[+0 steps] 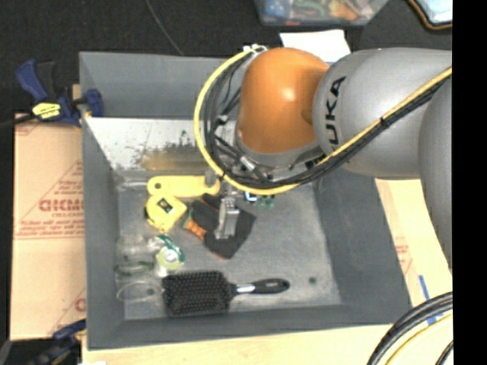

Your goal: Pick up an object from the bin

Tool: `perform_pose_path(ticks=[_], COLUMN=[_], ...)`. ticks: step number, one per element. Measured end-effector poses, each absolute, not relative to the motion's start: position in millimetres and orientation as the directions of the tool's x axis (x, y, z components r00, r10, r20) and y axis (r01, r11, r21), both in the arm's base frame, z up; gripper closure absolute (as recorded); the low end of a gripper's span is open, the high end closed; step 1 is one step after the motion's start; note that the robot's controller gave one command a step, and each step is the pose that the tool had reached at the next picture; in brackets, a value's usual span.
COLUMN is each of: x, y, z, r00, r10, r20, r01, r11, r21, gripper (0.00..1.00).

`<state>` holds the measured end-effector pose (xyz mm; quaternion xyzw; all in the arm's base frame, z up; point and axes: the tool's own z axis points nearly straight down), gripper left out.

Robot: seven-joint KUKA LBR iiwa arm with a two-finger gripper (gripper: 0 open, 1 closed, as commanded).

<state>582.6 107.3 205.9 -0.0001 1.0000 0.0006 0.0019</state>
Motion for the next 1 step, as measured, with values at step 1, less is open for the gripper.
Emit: perform_pose_path(ticks=[1], x=[637.6], y=[131.3], z=[106.2], r00=[-0.978], r10=[-0.207], r20=[-0.010], r01=[-0.207], r11=[0.978], r21=[-0.001], gripper=[0.00])
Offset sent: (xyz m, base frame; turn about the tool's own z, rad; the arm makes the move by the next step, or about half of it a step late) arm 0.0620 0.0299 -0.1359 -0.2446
